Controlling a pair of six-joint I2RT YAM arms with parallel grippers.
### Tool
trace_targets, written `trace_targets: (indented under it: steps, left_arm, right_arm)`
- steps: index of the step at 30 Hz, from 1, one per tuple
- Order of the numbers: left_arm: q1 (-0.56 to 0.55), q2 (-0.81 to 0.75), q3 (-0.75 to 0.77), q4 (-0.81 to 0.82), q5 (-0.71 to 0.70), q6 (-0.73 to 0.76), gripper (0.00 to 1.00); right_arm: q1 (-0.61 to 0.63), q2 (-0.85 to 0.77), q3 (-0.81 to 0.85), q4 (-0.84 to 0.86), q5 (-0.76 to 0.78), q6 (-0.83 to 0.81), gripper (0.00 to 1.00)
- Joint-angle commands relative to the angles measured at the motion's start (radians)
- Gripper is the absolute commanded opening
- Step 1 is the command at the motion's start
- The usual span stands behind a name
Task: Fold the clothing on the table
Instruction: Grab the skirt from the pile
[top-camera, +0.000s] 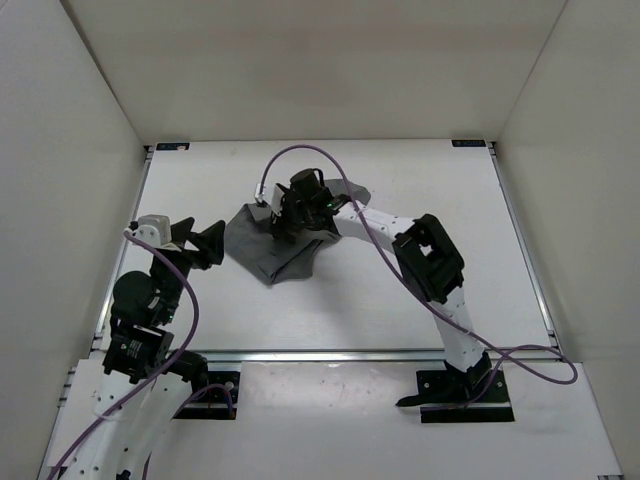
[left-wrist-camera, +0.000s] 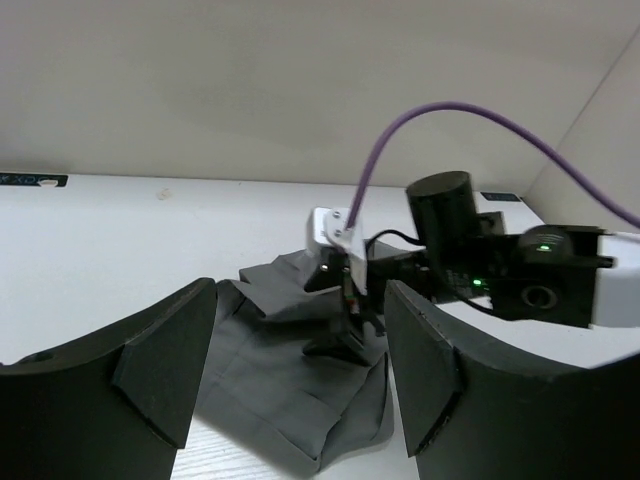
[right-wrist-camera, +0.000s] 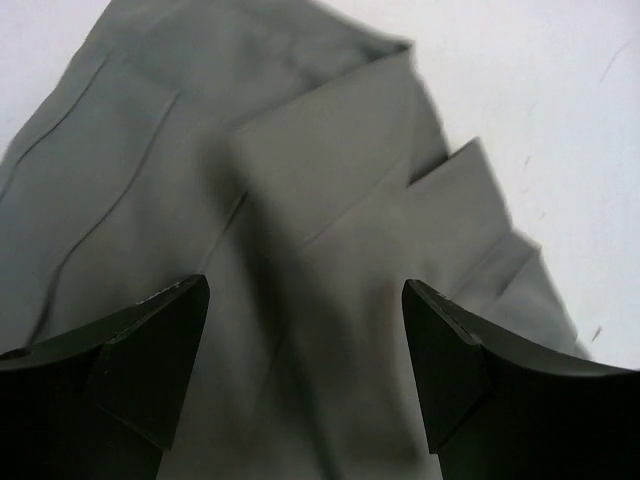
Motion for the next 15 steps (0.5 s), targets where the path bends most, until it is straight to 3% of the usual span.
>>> trace_targets:
  steps: [1, 6, 15]
  left_arm:
    - [0.004, -0.004, -0.022, 0.000, 0.003, -0.018, 0.78]
    - [0.004, -0.007, -0.031, 0.017, 0.024, -0.048, 0.79]
    - [0.003, -0.013, -0.020, -0.018, -0.034, -0.017, 0.79]
  right_arm:
    - [0.007, -0.197, -0.084, 0.114, 0.018, 0.014, 0.76]
    - [0.057, -0.276, -0.168, 0.119, 0.033, -0.032, 0.75]
    - [0.084, -0.106, -0.013, 0.048, 0.050, -0.080, 0.69]
